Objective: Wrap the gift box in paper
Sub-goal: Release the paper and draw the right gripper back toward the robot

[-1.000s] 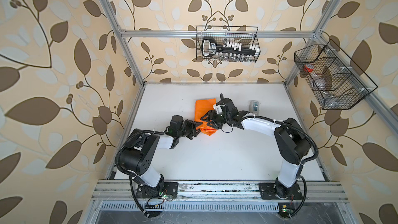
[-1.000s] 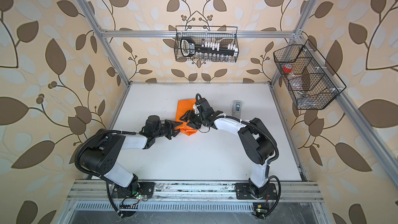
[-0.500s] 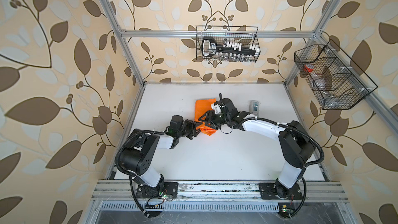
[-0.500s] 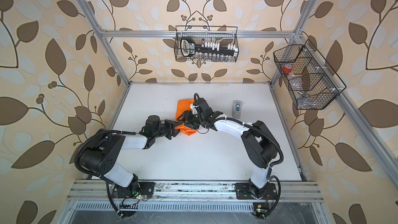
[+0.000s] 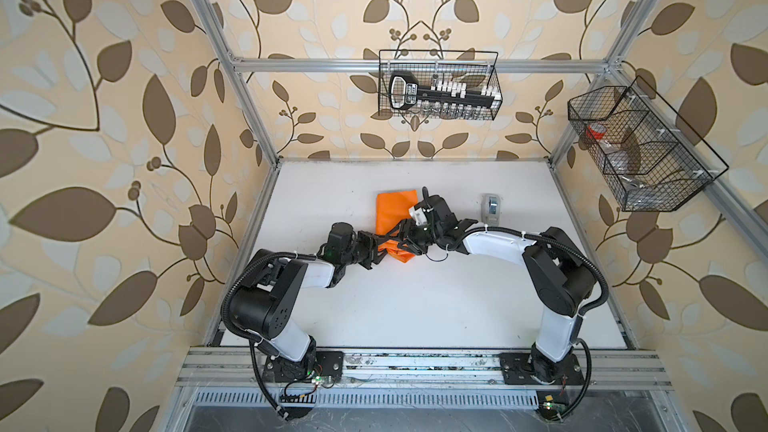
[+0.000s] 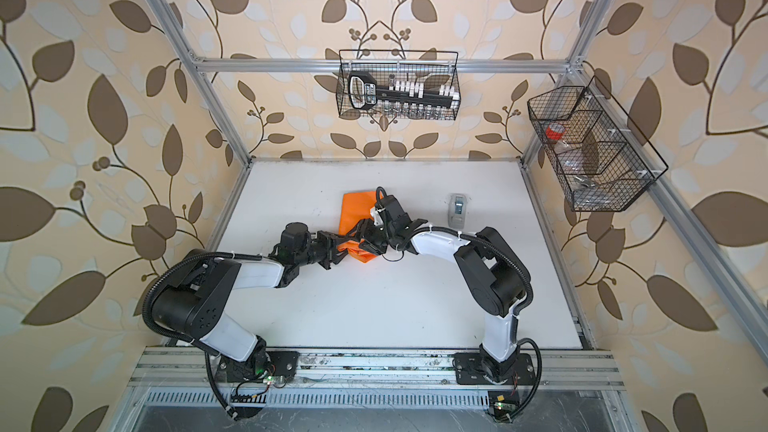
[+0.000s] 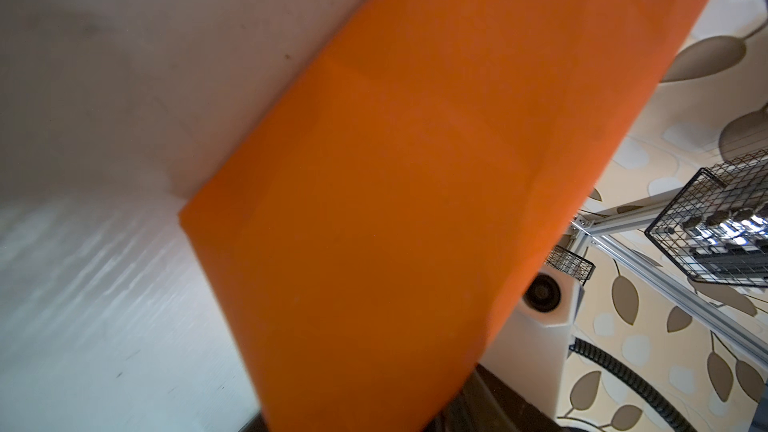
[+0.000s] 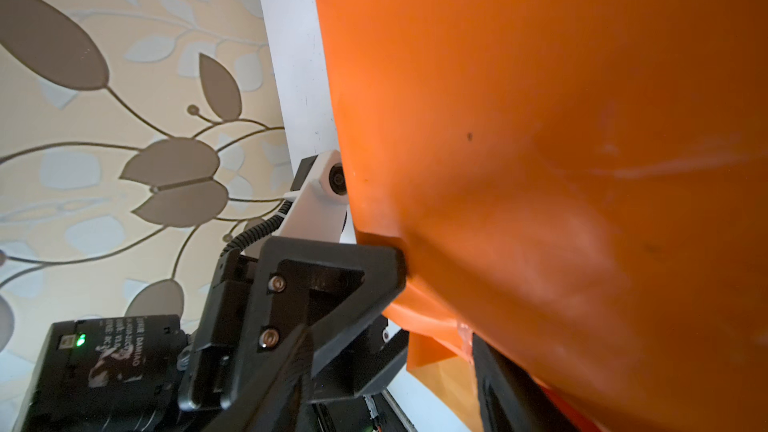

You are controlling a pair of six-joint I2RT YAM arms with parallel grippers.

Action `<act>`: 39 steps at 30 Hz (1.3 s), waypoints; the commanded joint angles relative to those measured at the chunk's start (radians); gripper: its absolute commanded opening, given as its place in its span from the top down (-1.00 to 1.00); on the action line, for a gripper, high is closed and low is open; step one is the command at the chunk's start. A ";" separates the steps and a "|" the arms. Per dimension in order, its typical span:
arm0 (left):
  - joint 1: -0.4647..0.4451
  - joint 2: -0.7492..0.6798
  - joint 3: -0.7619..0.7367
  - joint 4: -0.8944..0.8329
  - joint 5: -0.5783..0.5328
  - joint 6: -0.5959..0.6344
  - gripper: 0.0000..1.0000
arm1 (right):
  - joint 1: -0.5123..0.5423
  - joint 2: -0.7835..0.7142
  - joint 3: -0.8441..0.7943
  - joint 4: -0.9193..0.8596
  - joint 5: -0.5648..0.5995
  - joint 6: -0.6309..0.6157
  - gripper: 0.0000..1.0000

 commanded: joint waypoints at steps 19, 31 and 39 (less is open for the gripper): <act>0.008 0.009 -0.009 -0.039 -0.021 -0.014 0.19 | 0.081 -0.486 -0.220 -0.241 0.659 -0.857 -0.33; 0.008 0.025 0.012 -0.022 -0.027 -0.033 0.20 | 0.326 -0.442 -0.391 -0.026 1.012 -1.361 -0.47; 0.008 0.038 0.022 -0.013 -0.019 -0.035 0.20 | 0.345 -0.325 -0.405 0.151 0.917 -1.497 -0.52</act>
